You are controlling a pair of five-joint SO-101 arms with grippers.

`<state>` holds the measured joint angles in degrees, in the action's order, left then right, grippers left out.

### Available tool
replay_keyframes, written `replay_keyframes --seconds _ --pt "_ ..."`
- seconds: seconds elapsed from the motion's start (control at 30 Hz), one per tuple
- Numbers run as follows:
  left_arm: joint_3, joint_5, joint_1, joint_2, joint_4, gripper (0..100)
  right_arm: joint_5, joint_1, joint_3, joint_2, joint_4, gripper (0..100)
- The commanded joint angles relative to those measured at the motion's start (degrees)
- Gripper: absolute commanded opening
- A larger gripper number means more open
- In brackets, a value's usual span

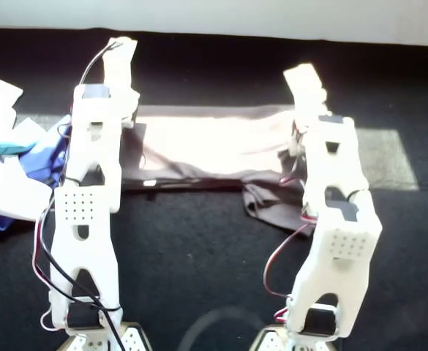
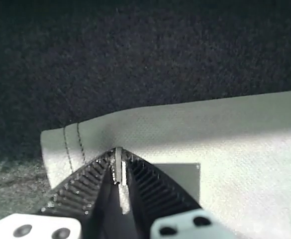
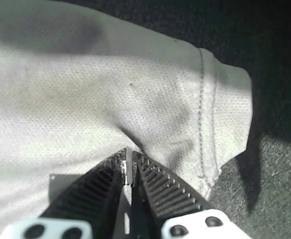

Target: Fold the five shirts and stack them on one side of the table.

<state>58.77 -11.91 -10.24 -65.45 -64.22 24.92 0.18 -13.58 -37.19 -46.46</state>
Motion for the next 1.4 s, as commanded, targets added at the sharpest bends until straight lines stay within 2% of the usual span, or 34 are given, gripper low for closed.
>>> replay_keyframes --seconds 0.0,0.1,0.3,0.4,0.5,0.73,0.87,1.07,1.23,1.37 --pt "1.7 0.1 -1.3 -0.2 0.1 1 -3.3 1.3 -8.1 0.4 -7.1 0.8" --pt "7.6 0.1 -1.2 -0.3 -6.3 1 -5.2 1.2 -13.3 1.9 -16.0 0.8" --pt "27.4 0.1 0.0 -0.4 -27.0 1 -5.2 0.8 -20.5 8.1 -35.3 0.8" --pt "35.6 0.0 0.3 -0.7 -33.8 1 -5.1 1.0 -21.1 9.5 -38.5 0.8" --pt "36.5 0.1 0.5 -0.3 -37.0 1 -5.2 0.7 -21.3 9.7 -40.3 0.8" --pt "35.8 0.4 -1.4 1.0 -37.7 1 -5.5 -3.0 -21.8 10.1 -48.3 0.8" --pt "26.0 3.9 -1.5 8.1 -37.9 1 -5.5 -6.1 -25.6 12.4 -54.5 0.8" --pt "-6.3 4.1 2.6 25.0 -37.2 1 -5.3 -10.8 -21.9 23.4 -54.5 0.8" --pt "-27.4 4.1 1.5 31.4 -23.3 1 -5.2 -14.3 -11.4 30.6 -54.5 0.8" --pt "-42.3 4.1 1.0 34.5 -15.1 1 -5.1 -15.4 -1.9 32.7 -53.7 0.8"
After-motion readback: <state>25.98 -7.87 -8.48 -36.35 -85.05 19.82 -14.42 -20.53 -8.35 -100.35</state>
